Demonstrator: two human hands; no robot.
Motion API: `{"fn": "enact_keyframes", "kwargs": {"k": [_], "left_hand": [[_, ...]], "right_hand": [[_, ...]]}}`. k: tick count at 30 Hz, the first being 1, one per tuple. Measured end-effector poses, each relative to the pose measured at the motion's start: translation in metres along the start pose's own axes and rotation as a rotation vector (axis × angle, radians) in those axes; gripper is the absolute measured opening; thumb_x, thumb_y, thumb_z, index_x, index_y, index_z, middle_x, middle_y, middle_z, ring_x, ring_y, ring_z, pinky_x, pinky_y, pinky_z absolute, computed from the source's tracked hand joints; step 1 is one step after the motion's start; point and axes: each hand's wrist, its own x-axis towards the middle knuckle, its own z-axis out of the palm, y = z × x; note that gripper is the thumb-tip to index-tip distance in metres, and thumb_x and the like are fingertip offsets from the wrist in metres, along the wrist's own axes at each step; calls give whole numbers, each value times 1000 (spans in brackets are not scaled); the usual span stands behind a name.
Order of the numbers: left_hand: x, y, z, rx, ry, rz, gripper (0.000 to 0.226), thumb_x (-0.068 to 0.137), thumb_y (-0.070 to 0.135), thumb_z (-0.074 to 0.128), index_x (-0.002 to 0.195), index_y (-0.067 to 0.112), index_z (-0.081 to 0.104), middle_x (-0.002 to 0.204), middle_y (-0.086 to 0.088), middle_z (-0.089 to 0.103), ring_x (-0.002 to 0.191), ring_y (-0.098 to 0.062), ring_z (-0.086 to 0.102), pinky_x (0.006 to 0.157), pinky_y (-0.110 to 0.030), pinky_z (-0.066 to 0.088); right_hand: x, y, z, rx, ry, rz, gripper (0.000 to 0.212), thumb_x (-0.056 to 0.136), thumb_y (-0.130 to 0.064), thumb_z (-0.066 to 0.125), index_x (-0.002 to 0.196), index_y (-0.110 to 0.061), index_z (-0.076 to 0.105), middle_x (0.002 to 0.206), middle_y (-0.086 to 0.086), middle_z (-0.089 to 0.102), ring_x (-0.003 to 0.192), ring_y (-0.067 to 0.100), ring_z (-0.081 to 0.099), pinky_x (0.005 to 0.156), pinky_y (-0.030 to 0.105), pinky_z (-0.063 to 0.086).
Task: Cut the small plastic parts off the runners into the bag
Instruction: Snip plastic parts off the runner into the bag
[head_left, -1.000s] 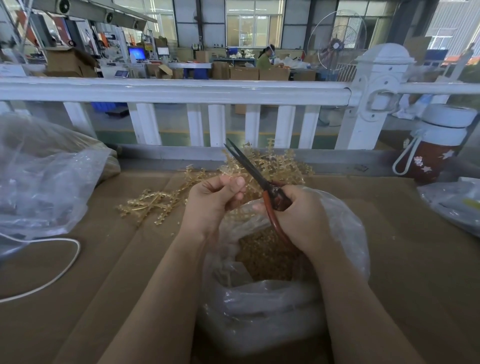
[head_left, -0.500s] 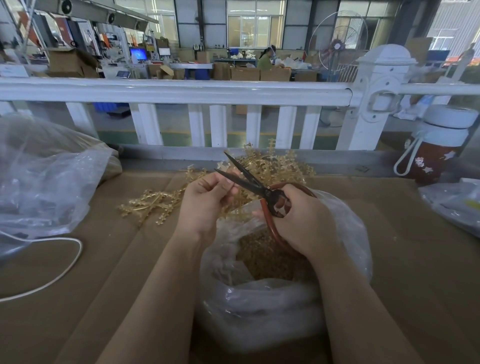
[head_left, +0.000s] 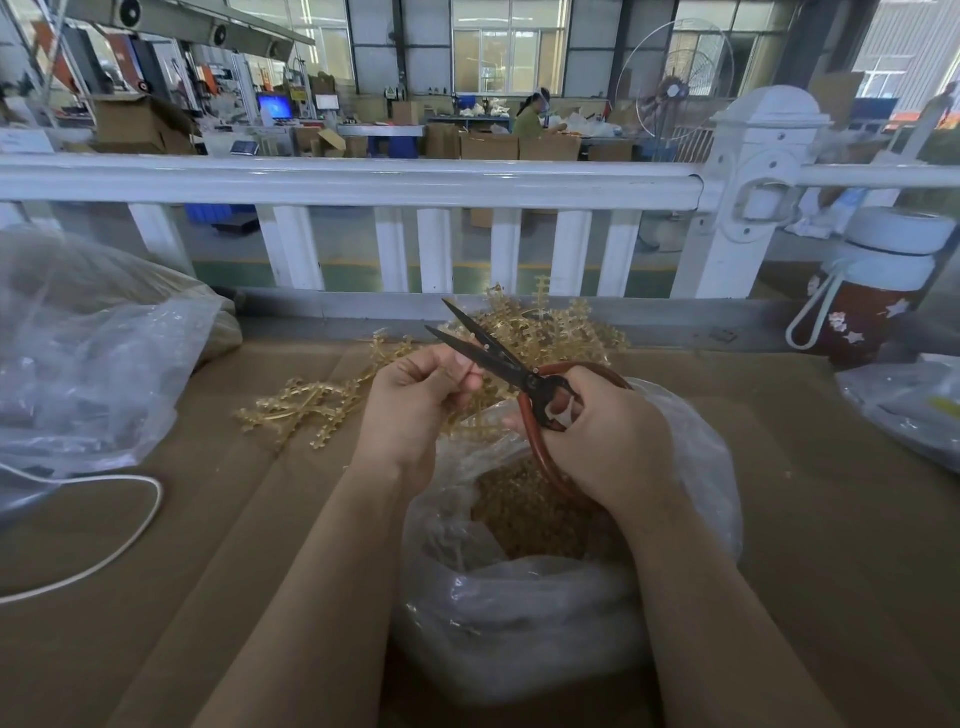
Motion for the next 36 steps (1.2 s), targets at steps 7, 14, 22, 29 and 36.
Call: {"fn": "enact_keyframes", "kwargs": {"k": [7, 14, 22, 29, 36], "left_hand": [[0, 0, -1, -17, -13, -17, 21, 97, 5, 55, 79, 7, 67, 63, 2, 63, 64, -10, 54, 69, -20, 47], [0, 0, -1, 3, -2, 33, 21, 96, -1, 55, 79, 7, 64, 63, 2, 63, 62, -7, 55, 67, -17, 48], [1, 0, -1, 41, 10, 70, 20, 95, -2, 55, 80, 7, 64, 64, 2, 63, 64, -9, 55, 72, -22, 47], [1, -1, -2, 84, -2, 58, 22, 94, -1, 57, 78, 10, 66, 67, 1, 64, 65, -9, 57, 71, -22, 49], [-1, -2, -1, 136, -30, 89, 20, 94, -3, 57, 82, 9, 68, 70, 0, 64, 64, -7, 57, 66, -16, 48]], "right_hand": [[0, 0, -1, -3, 13, -6, 42, 80, -70, 67, 87, -29, 65, 73, -17, 61, 65, 2, 51, 55, 13, 35], [0, 0, -2, 26, -9, 1, 45, 78, -73, 66, 86, -29, 65, 74, -18, 62, 66, -1, 53, 56, 11, 36], [2, 1, 1, 31, -11, 16, 47, 77, -78, 63, 87, -32, 65, 70, -24, 57, 65, -8, 50, 54, 11, 32], [1, 1, 1, -15, -11, 5, 44, 83, -74, 63, 89, -30, 66, 77, -16, 66, 69, 2, 57, 57, 10, 38], [0, -1, 0, -12, 1, -2, 44, 82, -73, 64, 88, -30, 65, 76, -15, 65, 69, 2, 57, 59, 14, 44]]}}
